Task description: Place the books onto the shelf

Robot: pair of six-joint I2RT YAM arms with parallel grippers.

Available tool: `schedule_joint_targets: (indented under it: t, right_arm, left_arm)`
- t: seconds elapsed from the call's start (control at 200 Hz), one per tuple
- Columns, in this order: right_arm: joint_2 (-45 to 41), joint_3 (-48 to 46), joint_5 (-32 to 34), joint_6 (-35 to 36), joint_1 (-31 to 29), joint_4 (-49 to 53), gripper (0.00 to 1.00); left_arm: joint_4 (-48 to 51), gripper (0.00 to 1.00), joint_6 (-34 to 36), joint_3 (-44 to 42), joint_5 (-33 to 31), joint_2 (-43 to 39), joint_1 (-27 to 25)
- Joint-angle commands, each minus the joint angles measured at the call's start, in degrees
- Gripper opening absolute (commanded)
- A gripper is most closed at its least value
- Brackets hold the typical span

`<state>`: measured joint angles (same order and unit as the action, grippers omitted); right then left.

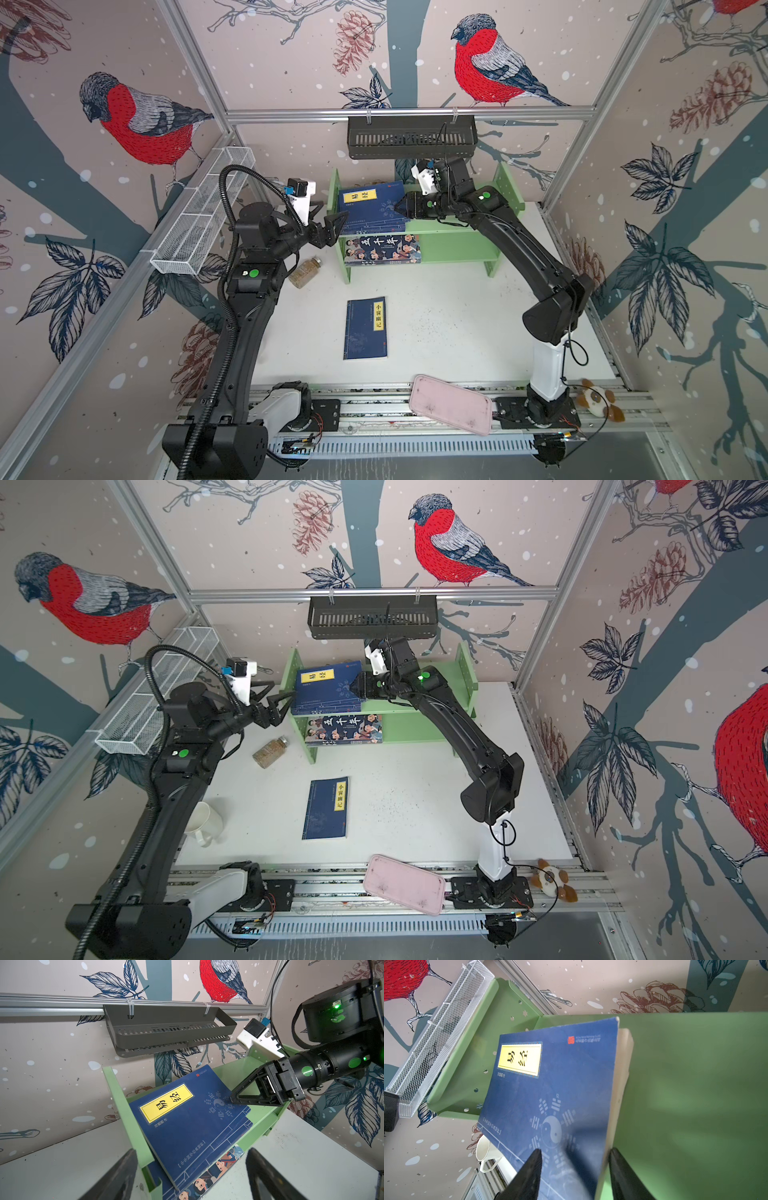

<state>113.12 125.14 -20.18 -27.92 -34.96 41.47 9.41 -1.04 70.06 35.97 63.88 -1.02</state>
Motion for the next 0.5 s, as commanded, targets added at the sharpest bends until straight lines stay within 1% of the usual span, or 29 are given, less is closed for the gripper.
schedule_joint_targets:
  t: [0.0, 0.21, 0.28, 0.365, 0.495]
  right_arm:
    - [-1.14, -0.49, -0.39, 1.03, -0.28, -1.04, 0.50]
    - [-2.74, -3.01, -0.49, 0.90, -0.40, -1.98, 0.46]
    - [-3.48, -4.63, -0.47, 0.68, -0.28, -2.83, 0.46]
    - [-4.34, -6.88, -0.36, -0.05, 0.12, -3.92, 0.49]
    - [-6.75, -12.45, -4.16, -2.35, 1.41, -8.59, 0.48]
  left_arm:
    - [-0.71, 0.82, 1.48, -0.05, 0.06, -0.07, 0.00]
    - [-0.89, 0.82, 1.39, -0.18, 0.18, -0.06, -0.01]
    - [-0.97, 0.82, 1.39, -0.25, 0.12, -0.07, 0.04]
    - [-0.97, 0.82, 1.30, -0.45, 0.33, -0.15, 0.02]
    - [-0.98, 0.82, 1.17, -0.80, 0.51, -0.32, -0.02]
